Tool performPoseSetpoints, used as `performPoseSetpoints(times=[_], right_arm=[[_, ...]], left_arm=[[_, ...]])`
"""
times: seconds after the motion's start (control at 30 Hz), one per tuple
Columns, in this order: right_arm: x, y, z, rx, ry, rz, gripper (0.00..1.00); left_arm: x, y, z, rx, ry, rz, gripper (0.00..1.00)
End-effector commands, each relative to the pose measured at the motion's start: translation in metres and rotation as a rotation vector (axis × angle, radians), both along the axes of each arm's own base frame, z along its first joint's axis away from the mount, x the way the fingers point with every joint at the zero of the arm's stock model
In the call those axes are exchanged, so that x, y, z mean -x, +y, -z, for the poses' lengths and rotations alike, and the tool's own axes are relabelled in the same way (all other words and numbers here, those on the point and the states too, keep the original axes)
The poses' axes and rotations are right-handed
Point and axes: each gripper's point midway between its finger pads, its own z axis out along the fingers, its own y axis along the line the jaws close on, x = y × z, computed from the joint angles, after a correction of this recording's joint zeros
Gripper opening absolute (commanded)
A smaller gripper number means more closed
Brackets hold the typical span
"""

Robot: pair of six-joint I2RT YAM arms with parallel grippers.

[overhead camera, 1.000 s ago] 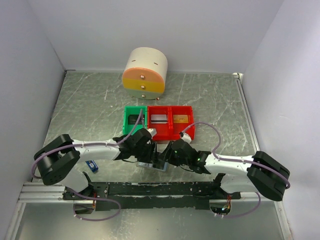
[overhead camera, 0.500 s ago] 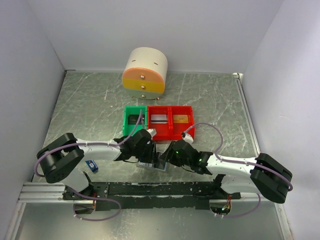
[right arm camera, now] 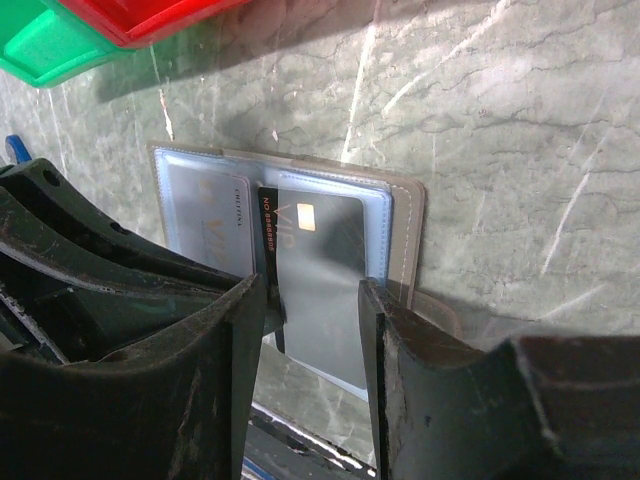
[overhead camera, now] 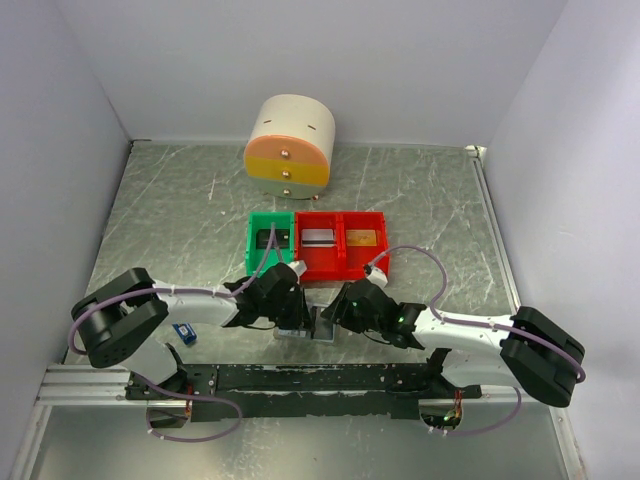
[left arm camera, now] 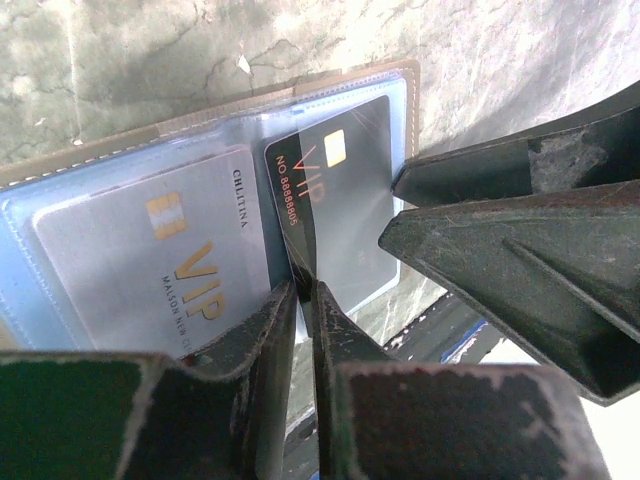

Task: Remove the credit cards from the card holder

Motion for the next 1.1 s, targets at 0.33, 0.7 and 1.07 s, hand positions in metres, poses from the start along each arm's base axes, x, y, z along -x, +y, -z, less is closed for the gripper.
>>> performPoseSetpoints(times=[0.33, 0.7, 1.07], right_arm=[[0.009, -0.011, 0.014, 0.088, 0.022, -0.053, 0.44], [-0.001, 0.014, -0.026, 0.032, -0.064, -0.144, 0.46], [0.001, -0.006, 0.0, 0.132, 0.028, -0.041, 0.46]], left_arm=[[-0.005, -0.011, -0.028, 0.055, -0.044, 0.014, 0.07], [-0.005, -0.005, -0.028, 0.032, -0.049, 0.001, 0.07], [-0.007, -0.007, -0.032, 0.038, -0.06, 0.007, 0.07]])
